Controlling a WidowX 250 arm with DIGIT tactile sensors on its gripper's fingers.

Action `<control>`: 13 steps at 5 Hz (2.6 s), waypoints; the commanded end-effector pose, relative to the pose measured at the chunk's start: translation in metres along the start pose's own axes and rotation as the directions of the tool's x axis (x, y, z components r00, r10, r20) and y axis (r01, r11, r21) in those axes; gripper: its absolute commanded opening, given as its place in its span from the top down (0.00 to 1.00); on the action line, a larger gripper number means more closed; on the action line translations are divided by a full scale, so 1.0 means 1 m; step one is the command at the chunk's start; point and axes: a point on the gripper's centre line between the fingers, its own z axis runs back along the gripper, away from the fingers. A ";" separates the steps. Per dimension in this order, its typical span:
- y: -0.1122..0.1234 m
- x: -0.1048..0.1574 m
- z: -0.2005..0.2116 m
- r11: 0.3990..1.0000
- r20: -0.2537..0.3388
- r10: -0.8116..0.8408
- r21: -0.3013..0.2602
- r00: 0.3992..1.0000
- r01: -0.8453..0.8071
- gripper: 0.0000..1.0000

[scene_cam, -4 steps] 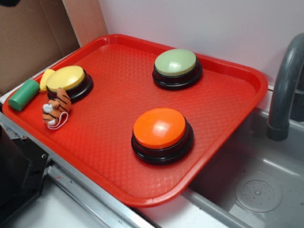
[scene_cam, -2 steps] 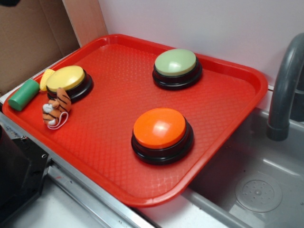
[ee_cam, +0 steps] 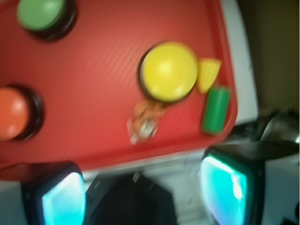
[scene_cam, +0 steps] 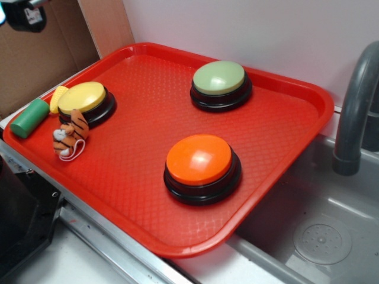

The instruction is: Push the yellow button.

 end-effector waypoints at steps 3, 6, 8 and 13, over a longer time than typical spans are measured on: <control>0.027 0.030 -0.012 0.992 0.013 -0.046 0.117 0.999 0.044 0.00; 0.023 0.062 -0.086 0.969 0.049 -0.189 0.170 0.981 0.178 0.00; 0.037 0.060 -0.111 0.972 -0.001 -0.182 0.148 0.983 0.180 0.00; 0.044 0.057 -0.035 0.993 -0.034 -0.053 0.107 0.998 0.056 0.00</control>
